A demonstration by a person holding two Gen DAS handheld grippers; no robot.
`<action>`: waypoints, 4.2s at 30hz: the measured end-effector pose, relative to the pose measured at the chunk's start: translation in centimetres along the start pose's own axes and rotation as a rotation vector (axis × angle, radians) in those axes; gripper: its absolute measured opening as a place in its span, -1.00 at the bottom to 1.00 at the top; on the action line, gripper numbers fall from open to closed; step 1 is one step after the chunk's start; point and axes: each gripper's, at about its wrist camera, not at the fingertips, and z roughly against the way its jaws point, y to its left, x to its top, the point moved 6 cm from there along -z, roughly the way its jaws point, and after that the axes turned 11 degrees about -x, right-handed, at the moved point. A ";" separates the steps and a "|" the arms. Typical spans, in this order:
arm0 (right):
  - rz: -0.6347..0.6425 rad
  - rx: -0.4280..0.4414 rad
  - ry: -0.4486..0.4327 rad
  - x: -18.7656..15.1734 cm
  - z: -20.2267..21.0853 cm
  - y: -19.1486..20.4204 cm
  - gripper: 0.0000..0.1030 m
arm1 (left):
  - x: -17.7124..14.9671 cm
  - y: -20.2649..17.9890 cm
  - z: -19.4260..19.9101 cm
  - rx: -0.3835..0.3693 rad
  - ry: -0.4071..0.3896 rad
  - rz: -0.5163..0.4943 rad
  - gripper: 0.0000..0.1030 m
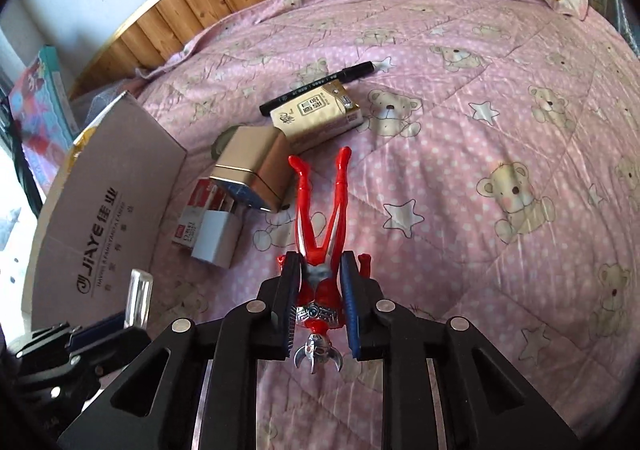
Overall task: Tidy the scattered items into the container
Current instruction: 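Carry the clear tube and red toy figure over the white box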
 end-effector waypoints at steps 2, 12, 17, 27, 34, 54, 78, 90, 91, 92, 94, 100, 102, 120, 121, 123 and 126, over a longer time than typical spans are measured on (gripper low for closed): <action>-0.013 0.022 -0.003 -0.4 1.2 0.0 -0.60 | 0.4 -0.4 0.4 0.000 -0.012 -0.007 -0.61; 0.000 0.141 -0.032 -2.4 6.0 3.8 -0.60 | 0.8 -2.2 3.5 0.015 -0.070 -0.044 -0.61; 0.012 0.172 -0.058 -3.1 8.1 5.0 -0.60 | 0.3 -2.5 5.8 0.047 -0.105 -0.048 -0.61; 0.064 0.204 -0.096 -4.7 11.5 7.6 -0.60 | -1.1 -2.8 9.5 0.085 -0.160 -0.047 -0.61; 0.094 0.217 -0.126 -5.2 13.5 9.3 -0.60 | -1.4 -3.0 12.0 0.096 -0.205 -0.059 -0.61; 0.202 0.268 -0.156 -5.4 16.5 15.0 -0.60 | -1.7 0.6 17.6 0.151 -0.311 -0.005 -0.61; 0.341 0.281 -0.161 -4.5 15.9 22.0 -0.60 | -1.0 6.7 19.4 0.204 -0.328 0.081 -0.61; 0.390 0.282 -0.119 -4.5 13.5 25.2 -0.60 | -1.0 11.3 19.3 0.228 -0.311 0.152 -0.61; 0.394 0.281 -0.116 -4.6 13.3 25.3 -0.60 | -1.0 11.7 19.3 0.227 -0.309 0.160 -0.61; 0.396 0.279 -0.112 -4.6 13.0 25.5 -0.60 | -1.0 12.1 19.3 0.226 -0.308 0.166 -0.61; 0.398 0.276 -0.106 -4.5 12.7 25.8 -0.60 | -0.8 12.7 19.2 0.228 -0.308 0.176 -0.61; 0.408 0.266 -0.084 -4.2 11.2 26.6 -0.60 | 0.0 14.2 19.6 0.227 -0.321 0.198 -0.61; 0.412 0.269 -0.072 -4.2 10.8 27.0 -0.60 | 0.4 14.8 19.8 0.227 -0.326 0.208 -0.61; 0.427 0.269 0.026 -4.7 6.8 28.8 -0.59 | 0.6 19.7 16.9 0.190 -0.261 0.322 -0.61; 0.427 0.269 0.026 -4.7 6.7 28.9 -0.59 | 0.6 19.7 16.7 0.189 -0.258 0.323 -0.61; 0.427 0.270 0.031 -4.7 6.5 29.0 -0.59 | 0.7 19.9 16.5 0.191 -0.250 0.318 -0.61; 0.424 0.272 0.033 -4.8 6.3 29.0 -0.55 | 0.5 20.0 16.2 0.192 -0.239 0.319 -0.61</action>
